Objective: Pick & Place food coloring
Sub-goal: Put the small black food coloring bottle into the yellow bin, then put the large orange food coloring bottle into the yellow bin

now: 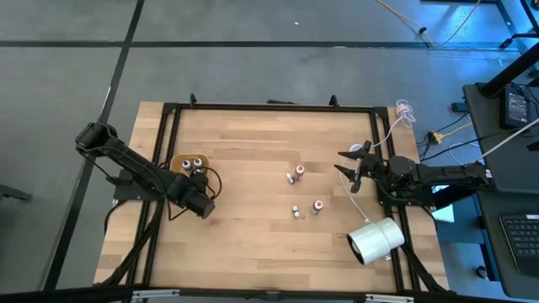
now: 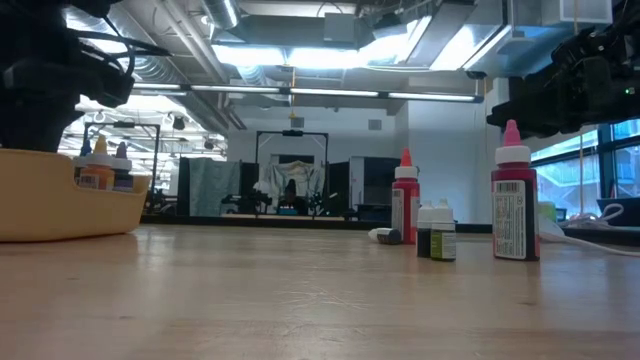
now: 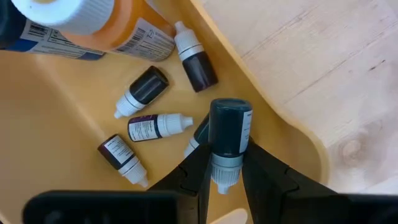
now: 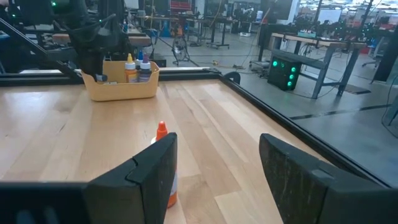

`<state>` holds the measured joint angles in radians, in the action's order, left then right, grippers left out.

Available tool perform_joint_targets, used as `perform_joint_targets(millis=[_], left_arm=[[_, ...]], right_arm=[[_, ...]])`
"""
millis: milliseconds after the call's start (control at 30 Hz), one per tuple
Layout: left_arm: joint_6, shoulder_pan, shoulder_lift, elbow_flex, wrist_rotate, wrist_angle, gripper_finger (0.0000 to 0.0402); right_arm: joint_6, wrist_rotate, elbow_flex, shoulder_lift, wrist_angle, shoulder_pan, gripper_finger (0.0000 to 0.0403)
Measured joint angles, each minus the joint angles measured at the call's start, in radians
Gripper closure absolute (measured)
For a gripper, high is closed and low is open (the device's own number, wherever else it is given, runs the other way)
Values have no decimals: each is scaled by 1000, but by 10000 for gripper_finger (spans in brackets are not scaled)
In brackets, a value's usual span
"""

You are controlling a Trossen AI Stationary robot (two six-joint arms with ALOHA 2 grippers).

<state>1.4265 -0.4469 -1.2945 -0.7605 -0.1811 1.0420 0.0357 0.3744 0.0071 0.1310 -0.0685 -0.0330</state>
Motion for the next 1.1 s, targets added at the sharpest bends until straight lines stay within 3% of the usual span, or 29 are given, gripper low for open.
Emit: perform_joint_targets(millis=[167,400,467,600,733,867,1000,1100], left_arm=[[0,0,0,0,-9,0,319],[-33,-3,1,-38,-11,51,262],[-43,-22,7,-75,-70,76,253],[-83,-74,34,-127,-299,58,244],[-167,-137,75,-130,-525,-88,243],[-389,-197,90,-130,-698,-303,247],[-660,-240,88,-130,-715,-555,246],[-824,-262,85,-130,-636,-695,243]], right_arm=[[-4,-10,0,0,0,0,173],[-1,-28,0,0,0,0,173],[-3,-28,0,0,0,0,173],[-28,-36,0,0,3,0,173],[-25,-57,0,0,-47,0,173],[30,-140,14,26,-112,-1,173],[50,-140,96,117,-89,0,173],[53,-139,176,235,-60,0,173]])
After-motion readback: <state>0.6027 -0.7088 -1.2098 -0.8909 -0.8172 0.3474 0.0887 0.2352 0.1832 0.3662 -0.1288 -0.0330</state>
